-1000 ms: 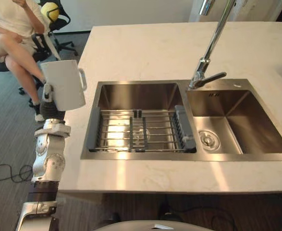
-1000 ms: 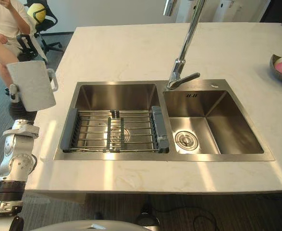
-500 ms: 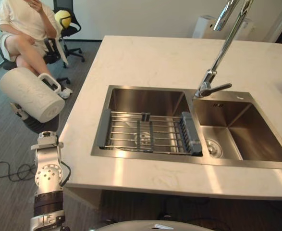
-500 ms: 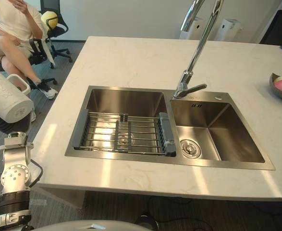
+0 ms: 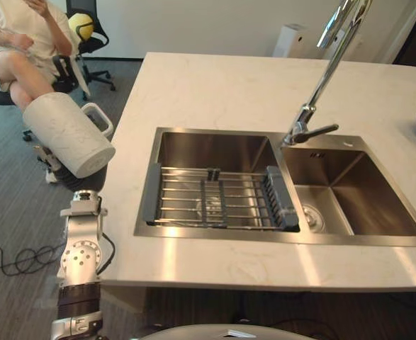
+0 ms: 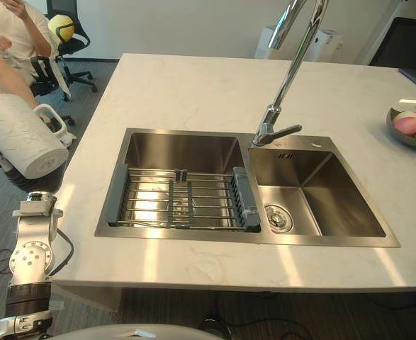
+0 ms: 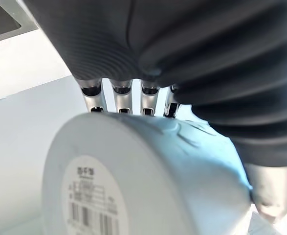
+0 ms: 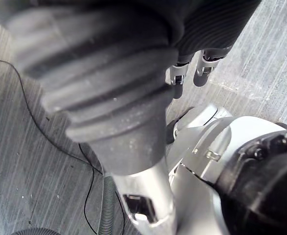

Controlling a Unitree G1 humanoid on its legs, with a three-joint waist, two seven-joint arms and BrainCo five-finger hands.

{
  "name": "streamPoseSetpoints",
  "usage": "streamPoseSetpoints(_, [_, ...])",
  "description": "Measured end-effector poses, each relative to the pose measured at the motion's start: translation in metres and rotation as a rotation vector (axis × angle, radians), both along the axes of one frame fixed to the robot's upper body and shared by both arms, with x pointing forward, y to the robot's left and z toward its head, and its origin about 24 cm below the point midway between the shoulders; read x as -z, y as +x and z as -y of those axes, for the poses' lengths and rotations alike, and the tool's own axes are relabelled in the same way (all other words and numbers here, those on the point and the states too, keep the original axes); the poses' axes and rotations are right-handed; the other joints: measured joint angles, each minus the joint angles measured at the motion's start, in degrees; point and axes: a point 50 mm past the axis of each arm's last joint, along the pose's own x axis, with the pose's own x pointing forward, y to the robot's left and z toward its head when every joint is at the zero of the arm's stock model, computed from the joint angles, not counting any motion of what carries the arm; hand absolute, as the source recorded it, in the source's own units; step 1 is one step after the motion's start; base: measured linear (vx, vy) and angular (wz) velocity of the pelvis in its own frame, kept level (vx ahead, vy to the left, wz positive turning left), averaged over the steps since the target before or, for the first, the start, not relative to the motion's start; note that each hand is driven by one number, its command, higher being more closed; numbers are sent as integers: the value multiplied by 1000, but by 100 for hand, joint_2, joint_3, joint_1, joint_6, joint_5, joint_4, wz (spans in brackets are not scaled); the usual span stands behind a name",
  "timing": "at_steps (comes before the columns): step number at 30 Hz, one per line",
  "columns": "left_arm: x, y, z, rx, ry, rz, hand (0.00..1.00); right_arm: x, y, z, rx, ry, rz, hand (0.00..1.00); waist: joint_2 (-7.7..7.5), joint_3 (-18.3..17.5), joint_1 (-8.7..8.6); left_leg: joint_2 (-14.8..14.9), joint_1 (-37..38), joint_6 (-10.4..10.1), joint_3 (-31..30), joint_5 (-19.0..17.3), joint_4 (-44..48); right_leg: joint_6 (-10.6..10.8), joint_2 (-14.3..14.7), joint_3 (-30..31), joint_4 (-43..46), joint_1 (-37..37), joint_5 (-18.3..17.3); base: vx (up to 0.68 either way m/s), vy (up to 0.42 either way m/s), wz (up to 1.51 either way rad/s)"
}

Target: Walk over to the sink, pick up the cup, carry it to the dishwasher, place the cup inside the dishwasher, then close the dishwasher door

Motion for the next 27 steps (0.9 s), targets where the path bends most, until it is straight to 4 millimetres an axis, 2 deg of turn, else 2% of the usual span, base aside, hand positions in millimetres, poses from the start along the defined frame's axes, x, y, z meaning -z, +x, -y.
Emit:
streamPoseSetpoints(1, [0,0,0,5,0,0,0,0,0,0,0,0,0,0,-3,-2,0,3,3,16,11,-9,10,1,6,3,-23,13,1,55,20,-5])
streamPoseSetpoints(2, [0,0,1,8,0,1,100,0,0,0,-1,0,0,0,-4,-3,1,4,4,20,18,-14,15,2,9,6,-35,18,2,44,13,-6])
streamPoseSetpoints(5, [0,1,7,55,-17,14,100,0,0,0,-1,-1,1,0,-3,-3,18,18,6,21,97,-106,98,88,25,114,-94,36,57,37,20,-11])
streamPoseSetpoints(10, [2,3,19,103,-37,12,100,0,1,-1,-2,1,2,0,-8,-10,-1,12,9,38,106,-181,187,88,14,118,-95,77,58,6,5,-1])
streamPoseSetpoints(20, [3,2,20,127,-111,17,100,0,1,-1,-2,0,-3,0,-8,-10,18,14,-32,-6,91,-214,186,78,8,111,-67,79,49,-18,-1,0])
streamPoseSetpoints(24, [8,0,22,132,-156,9,100,0,1,-1,-2,0,-3,0,-6,-11,9,16,-39,-2,90,-218,187,0,9,105,-58,76,-4,-17,-2,0])
streamPoseSetpoints(27, [11,-3,20,115,-166,1,100,0,0,-1,-2,-1,-4,0,-6,-11,10,16,15,-6,109,-221,187,20,12,109,-58,73,9,24,1,-3])
